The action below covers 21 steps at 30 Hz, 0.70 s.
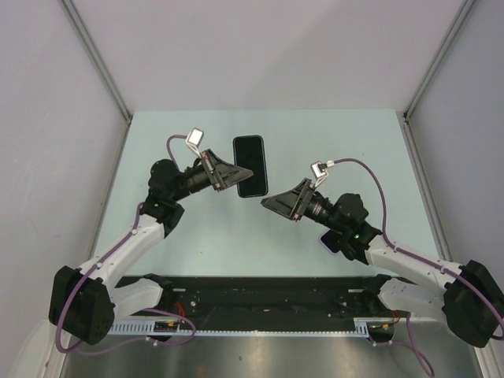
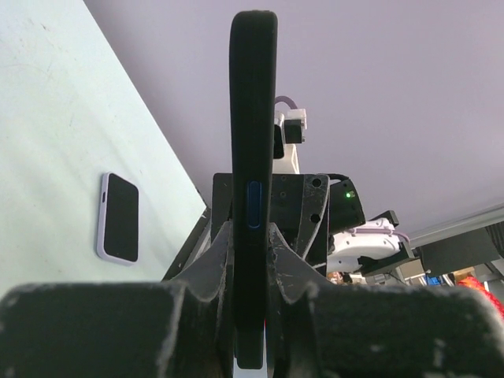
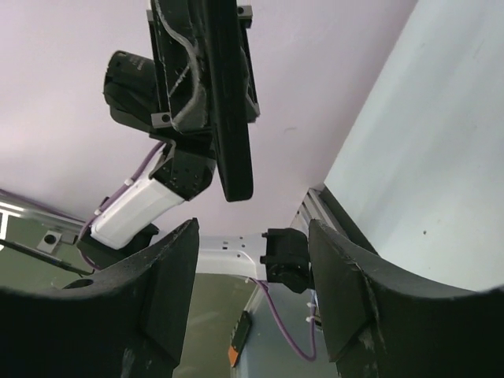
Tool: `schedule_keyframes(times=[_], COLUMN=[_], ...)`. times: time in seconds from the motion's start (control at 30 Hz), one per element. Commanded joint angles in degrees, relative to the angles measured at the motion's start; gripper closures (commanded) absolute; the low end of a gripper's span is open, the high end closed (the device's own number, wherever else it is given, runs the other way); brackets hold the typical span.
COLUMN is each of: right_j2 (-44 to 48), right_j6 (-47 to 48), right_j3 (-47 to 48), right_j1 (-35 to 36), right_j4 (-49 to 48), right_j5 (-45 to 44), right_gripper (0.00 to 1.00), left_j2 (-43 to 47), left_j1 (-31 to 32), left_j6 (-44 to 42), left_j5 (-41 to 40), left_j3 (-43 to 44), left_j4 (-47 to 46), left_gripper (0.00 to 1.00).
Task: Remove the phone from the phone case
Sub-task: Pick up the phone at the center of the board.
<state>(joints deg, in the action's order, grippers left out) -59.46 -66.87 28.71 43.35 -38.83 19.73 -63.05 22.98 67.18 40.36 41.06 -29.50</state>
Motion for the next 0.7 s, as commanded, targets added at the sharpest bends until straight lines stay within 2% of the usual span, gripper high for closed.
schedule_keyframes(times=[0.0,0.17,0.43,0.47,0.53,0.57,0.6,0.67], right_j2=[-2.6,-5.2,-11.4,-12.3,-13.2,-13.7,-13.8,-14.1], right_j6=[-0.7,-0.6,-4.4,-5.3,-6.2,-6.9,-7.0,-6.7], right_j3=[1.8,4.6,7.7,7.8,7.9,7.9,7.9,7.8], right_j1=[0.2,0.1,-1.6,-1.6,-1.6,-1.6,-1.4,-1.2], right_j4=[-9.7,-11.4,-18.9,-19.9,-21.9,-21.9,-21.0,-20.7], right_j5=[-1.2,-1.4,-0.9,-0.5,-0.1,0.0,0.0,0.0], right_gripper=[0.39,0.42,0.55,0.58,0.77,0.93,1.00,1.00], left_j2=[2.5,2.9,3.2,3.3,3.5,3.7,4.0,4.9], left_j1=[-0.7,-0.8,-1.1,-1.3,-1.4,-1.5,-1.5,-1.9], left_j6=[3.1,3.8,4.5,4.6,4.5,4.5,4.3,4.3], left_j5=[-1.1,-1.0,-0.9,-0.9,-0.9,-0.8,-0.8,-0.6], left_j3=[1.1,0.3,-1.0,-1.1,-1.2,-1.3,-1.5,-1.6], left_j4=[-7.0,-8.6,-9.3,-9.3,-9.4,-9.8,-10.8,-11.7], left_gripper=[1.00,1.00,1.00,1.00,1.00,1.00,1.00,0.97])
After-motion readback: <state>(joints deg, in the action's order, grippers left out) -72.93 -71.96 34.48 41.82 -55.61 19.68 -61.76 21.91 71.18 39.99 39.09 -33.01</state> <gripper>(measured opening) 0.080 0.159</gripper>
